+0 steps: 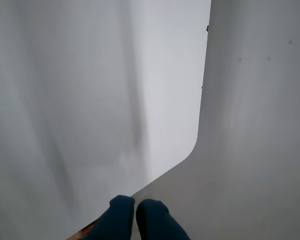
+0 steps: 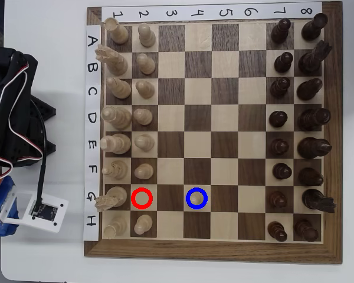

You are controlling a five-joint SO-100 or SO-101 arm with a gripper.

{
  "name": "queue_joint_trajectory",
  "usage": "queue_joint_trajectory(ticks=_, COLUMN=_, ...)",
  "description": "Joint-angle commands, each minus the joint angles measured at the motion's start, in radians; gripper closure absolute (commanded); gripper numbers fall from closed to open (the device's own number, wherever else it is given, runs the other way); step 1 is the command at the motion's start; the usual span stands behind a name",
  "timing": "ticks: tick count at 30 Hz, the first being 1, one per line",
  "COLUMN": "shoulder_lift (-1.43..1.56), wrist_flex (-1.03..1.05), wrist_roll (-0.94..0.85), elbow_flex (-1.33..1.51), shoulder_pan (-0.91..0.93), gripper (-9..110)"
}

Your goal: Move the piece to destination

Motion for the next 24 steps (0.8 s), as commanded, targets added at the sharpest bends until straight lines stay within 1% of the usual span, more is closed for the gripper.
queue_joint_trajectory(ticks=1, shoulder_lift=0.06, wrist_flex=0.011, wrist_roll=-0.008, elbow_flex=-0.009, shoulder_pan=-0.02, gripper=101)
queue_joint_trajectory(ticks=24, shoulder_lift=0.06, wrist_flex=0.009, wrist_roll=-0.014, elbow_flex=-0.009, shoulder_pan=-0.025, gripper=101)
